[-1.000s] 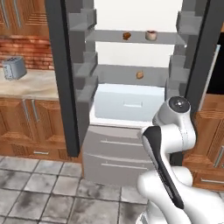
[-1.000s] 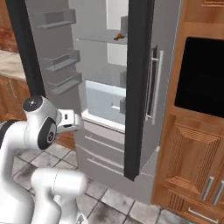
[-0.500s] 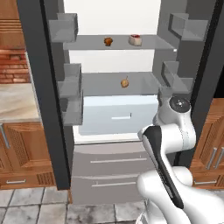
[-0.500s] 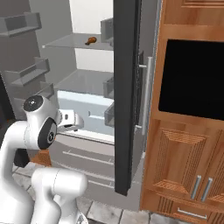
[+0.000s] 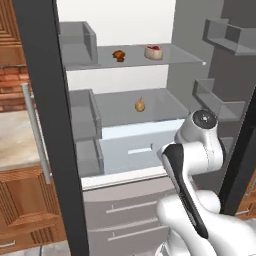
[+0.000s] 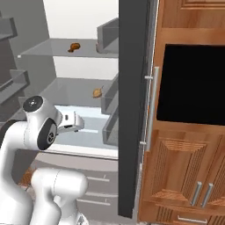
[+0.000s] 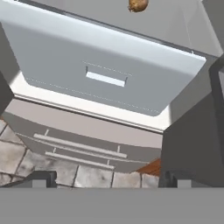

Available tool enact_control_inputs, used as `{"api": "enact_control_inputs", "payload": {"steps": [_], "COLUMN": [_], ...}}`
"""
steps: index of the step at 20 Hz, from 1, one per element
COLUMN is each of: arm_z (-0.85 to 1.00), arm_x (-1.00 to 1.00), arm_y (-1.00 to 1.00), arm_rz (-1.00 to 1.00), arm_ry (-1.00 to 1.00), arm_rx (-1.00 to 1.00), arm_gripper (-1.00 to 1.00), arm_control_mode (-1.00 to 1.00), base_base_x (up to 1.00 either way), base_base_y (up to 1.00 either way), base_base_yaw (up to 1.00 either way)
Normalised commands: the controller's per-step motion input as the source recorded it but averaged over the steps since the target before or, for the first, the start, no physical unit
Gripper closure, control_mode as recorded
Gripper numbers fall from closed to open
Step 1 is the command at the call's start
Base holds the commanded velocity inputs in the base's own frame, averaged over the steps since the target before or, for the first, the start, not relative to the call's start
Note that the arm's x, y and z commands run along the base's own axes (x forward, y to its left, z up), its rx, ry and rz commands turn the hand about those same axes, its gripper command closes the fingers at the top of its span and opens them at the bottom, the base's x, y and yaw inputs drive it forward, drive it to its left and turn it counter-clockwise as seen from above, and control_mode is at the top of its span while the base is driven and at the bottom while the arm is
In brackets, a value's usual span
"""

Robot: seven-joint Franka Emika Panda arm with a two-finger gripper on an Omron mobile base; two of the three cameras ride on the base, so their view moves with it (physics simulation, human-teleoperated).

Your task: Gather the onion and eggplant from the fridge and place them on a tray on the dining counter. Then gather the chicken drumstick and steak from the fridge and place them on the other tray.

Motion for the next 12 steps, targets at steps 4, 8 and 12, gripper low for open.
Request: {"api": "enact_control_inputs", "payload": {"steps": [4, 8, 12], "arm_z": [0.0, 0.0, 0.0], "arm_x": [0.0, 0.0, 0.0], "arm_y": [0.0, 0.0, 0.0], "arm_rz": [0.0, 0.0, 0.0], "arm_ry": [0.0, 0.0, 0.0], "arm_rx": [0.0, 0.0, 0.0], "arm_gripper": [-1.0, -1.0, -1.0], "arm_control_mode": [1.0, 1.0, 1.0], "base_base_x": [0.63, 0.56, 0.47], "base_base_y": [0.43, 0.28, 0.13], "base_base_yaw": [-0.28, -0.22, -0.16]}}
